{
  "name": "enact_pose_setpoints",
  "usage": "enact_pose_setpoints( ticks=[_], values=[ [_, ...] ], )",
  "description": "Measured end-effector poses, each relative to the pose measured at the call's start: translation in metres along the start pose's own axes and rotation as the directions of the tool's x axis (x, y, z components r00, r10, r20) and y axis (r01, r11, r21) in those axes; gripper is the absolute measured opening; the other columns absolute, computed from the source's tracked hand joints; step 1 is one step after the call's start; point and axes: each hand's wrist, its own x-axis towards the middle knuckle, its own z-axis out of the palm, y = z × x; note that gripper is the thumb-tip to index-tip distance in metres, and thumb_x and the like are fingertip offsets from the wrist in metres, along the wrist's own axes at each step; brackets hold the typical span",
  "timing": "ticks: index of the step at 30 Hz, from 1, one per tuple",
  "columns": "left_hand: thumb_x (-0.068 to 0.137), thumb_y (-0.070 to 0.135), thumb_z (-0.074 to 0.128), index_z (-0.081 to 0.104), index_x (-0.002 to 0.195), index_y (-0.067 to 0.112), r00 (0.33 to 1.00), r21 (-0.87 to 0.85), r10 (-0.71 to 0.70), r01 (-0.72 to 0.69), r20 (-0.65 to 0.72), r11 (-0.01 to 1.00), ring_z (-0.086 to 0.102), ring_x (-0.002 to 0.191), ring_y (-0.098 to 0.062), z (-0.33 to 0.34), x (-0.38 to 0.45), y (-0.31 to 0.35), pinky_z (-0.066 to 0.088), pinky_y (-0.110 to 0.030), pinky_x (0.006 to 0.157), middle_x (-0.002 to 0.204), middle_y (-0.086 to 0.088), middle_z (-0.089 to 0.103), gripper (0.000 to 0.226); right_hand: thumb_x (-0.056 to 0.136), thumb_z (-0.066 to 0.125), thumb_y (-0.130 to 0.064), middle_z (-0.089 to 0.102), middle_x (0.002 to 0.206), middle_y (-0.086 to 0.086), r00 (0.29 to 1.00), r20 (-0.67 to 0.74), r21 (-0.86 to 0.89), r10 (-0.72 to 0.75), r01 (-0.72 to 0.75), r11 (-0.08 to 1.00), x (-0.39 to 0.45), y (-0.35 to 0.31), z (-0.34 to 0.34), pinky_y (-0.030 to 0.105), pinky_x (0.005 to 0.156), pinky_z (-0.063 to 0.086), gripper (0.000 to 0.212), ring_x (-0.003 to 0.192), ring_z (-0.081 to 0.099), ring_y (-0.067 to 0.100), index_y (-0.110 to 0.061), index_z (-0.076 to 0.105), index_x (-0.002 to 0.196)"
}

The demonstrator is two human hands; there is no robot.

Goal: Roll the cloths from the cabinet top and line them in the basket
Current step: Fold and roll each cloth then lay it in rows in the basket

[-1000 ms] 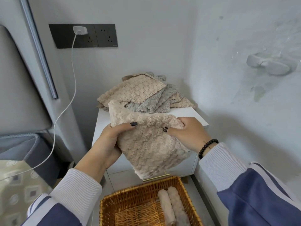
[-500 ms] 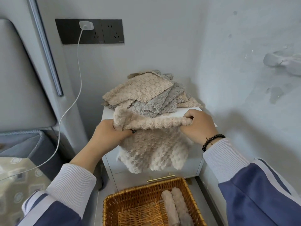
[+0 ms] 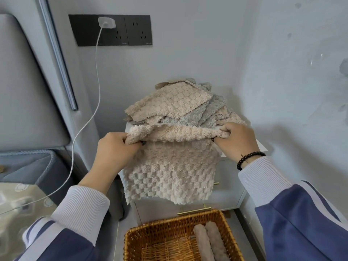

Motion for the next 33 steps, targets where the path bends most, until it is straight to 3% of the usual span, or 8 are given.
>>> enact_pose_setpoints(
  ticks=[5, 10, 14, 18, 21, 24, 28, 33],
  values=[
    [0.079, 0.026, 0.072, 0.073, 0.076, 0.009, 1.000, -0.009, -0.016, 0.016, 0.006, 1.000, 0.052, 0.057, -0.016, -0.001, 0.015, -0.006, 0.039, -0.022, 0.051, 0.069, -0.012, 0.068, 0.017, 0.080, 0.067, -0.014, 0.066, 0.073, -0.001, 0.998, -0.017, 0.081, 0.056, -0.055, 0.995, 0.012, -0.005, 0.004, 0.033, 0.062, 0.055, 0.003, 0.055, 0.065, 0.017, -0.016, 0.068, 0.081],
    [0.087, 0.022, 0.066, 0.070, 0.084, 0.009, 0.984, -0.127, -0.129, 0.145, 0.125, 0.981, 0.059, 0.057, -0.018, 0.003, 0.028, -0.015, 0.044, -0.026, 0.057, 0.055, -0.006, 0.066, 0.014, 0.087, 0.065, -0.008, 0.061, 0.090, -0.001, 0.962, 0.140, 0.404, 0.234, -0.271, 0.873, 0.019, -0.012, 0.011, 0.021, 0.042, 0.049, 0.028, 0.056, 0.070, 0.019, -0.010, 0.060, 0.114],
    [0.096, 0.017, 0.056, 0.064, 0.101, 0.010, 0.924, -0.339, -0.222, 0.325, 0.310, 0.883, 0.073, 0.066, -0.018, 0.009, 0.032, -0.012, 0.054, -0.022, 0.054, 0.083, -0.011, 0.070, 0.012, 0.089, 0.066, -0.011, 0.062, 0.099, 0.005, 0.900, 0.289, 0.580, 0.327, -0.437, 0.688, 0.029, -0.014, 0.017, 0.030, 0.063, 0.060, 0.050, 0.072, 0.072, 0.020, -0.007, 0.046, 0.134],
    [0.097, 0.012, 0.054, 0.065, 0.101, 0.012, 0.930, -0.495, -0.200, 0.336, 0.307, 0.801, 0.073, 0.086, -0.018, 0.008, 0.037, -0.007, 0.058, -0.034, 0.083, 0.098, -0.008, 0.073, 0.012, 0.088, 0.067, -0.011, 0.059, 0.111, 0.003, 0.882, 0.307, 0.697, 0.358, -0.464, 0.546, 0.038, -0.016, 0.023, 0.035, 0.086, 0.055, 0.068, 0.093, 0.069, 0.023, -0.003, 0.030, 0.146],
    [0.096, 0.008, 0.055, 0.068, 0.100, 0.017, 0.942, -0.630, -0.160, 0.318, 0.296, 0.709, 0.071, 0.095, -0.015, 0.006, 0.041, -0.002, 0.053, -0.038, 0.093, 0.100, -0.002, 0.075, 0.016, 0.090, 0.065, -0.014, 0.062, 0.098, 0.001, 0.901, 0.297, 0.816, 0.315, -0.411, 0.407, 0.041, -0.022, 0.025, 0.036, 0.095, 0.052, 0.038, 0.100, 0.067, 0.024, -0.007, 0.050, 0.125],
    [0.096, 0.014, 0.053, 0.068, 0.104, 0.017, 0.949, -0.731, -0.162, 0.312, 0.270, 0.607, 0.068, 0.102, -0.018, 0.004, 0.043, 0.005, 0.051, -0.039, 0.096, 0.113, -0.005, 0.071, 0.017, 0.094, 0.057, -0.028, 0.067, 0.087, 0.009, 0.910, 0.310, 0.873, 0.274, -0.387, 0.296, 0.045, -0.022, 0.024, 0.029, 0.074, 0.051, 0.018, 0.083, 0.067, 0.022, -0.012, 0.062, 0.087],
    [0.099, 0.032, 0.045, 0.067, 0.113, 0.012, 0.941, -0.781, -0.216, 0.336, 0.259, 0.526, 0.069, 0.099, -0.025, 0.000, 0.041, 0.007, 0.053, -0.040, 0.092, 0.110, -0.009, 0.071, 0.033, 0.092, 0.059, -0.015, 0.066, 0.056, 0.003, 0.907, 0.296, 0.771, 0.299, -0.412, 0.486, 0.045, -0.009, 0.024, 0.028, 0.061, 0.043, 0.012, 0.056, 0.060, 0.013, -0.006, 0.067, 0.090],
    [0.101, 0.035, 0.042, 0.073, 0.083, 0.006, 0.933, -0.578, -0.272, 0.359, 0.233, 0.733, 0.062, 0.077, -0.020, 0.000, 0.038, -0.008, 0.047, -0.033, 0.065, 0.090, -0.006, 0.076, 0.046, 0.071, 0.077, -0.006, 0.071, 0.066, 0.002, 0.914, 0.230, 0.562, 0.334, -0.405, 0.721, 0.035, 0.008, 0.028, 0.036, 0.066, 0.053, 0.012, 0.066, 0.060, 0.019, -0.015, 0.070, 0.074]
  ],
)
